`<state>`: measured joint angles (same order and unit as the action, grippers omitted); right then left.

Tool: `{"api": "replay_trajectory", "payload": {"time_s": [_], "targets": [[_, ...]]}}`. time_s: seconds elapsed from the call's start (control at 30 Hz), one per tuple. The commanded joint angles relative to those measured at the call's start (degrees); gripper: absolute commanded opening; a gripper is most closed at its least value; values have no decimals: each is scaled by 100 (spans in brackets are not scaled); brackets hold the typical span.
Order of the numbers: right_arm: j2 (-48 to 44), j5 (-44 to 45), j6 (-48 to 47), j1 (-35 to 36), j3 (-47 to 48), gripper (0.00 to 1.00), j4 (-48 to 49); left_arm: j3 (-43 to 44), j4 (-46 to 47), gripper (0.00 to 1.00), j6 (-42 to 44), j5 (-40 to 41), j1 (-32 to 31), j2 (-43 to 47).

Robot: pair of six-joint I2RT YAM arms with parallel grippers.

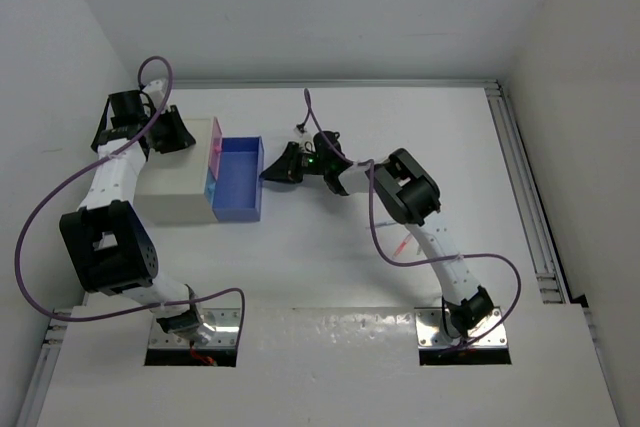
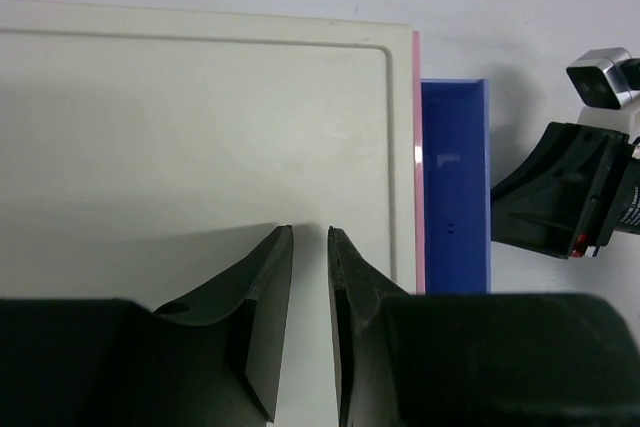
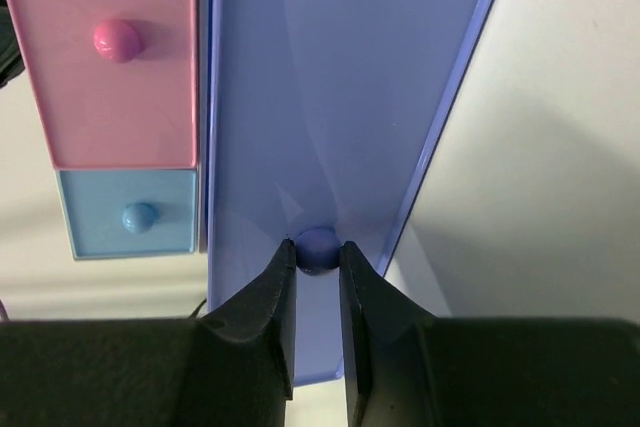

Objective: Sort the stationery into containers
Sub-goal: Open the drawer in the storage box, then pick up the pen from the center of the board.

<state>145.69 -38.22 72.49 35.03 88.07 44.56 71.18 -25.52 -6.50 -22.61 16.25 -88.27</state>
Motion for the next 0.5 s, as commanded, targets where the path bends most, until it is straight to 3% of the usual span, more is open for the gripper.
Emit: {"api": "replay_trajectory", "payload": {"time_s": [0.0,0.07,0.17,0.23,0.27,0.3,0.47], "targets": [[-532,-344,-112,-171,-202,0,422,-183,-823,29,105,574,159,-287],[-585,-397,-156,-224,-255,4,379,-192,-823,29,114,547,168,-270],[-629,-519,-209,-277,-185,41,212,-157,-797,32,193,390,159,-235],[-708,-520,-383,-294,-176,72,11,-52,-745,35,272,214,168,-174],[-830,-520,-506,-295,-150,79,-104,-17,-709,36,298,135,159,-156],[-884,-538,-638,-329,-89,85,-322,53,-683,38,351,73,150,-95],[-1436,-546,-1438,-505,148,87,-1158,746,-709,39,570,-314,89,-6]]}}
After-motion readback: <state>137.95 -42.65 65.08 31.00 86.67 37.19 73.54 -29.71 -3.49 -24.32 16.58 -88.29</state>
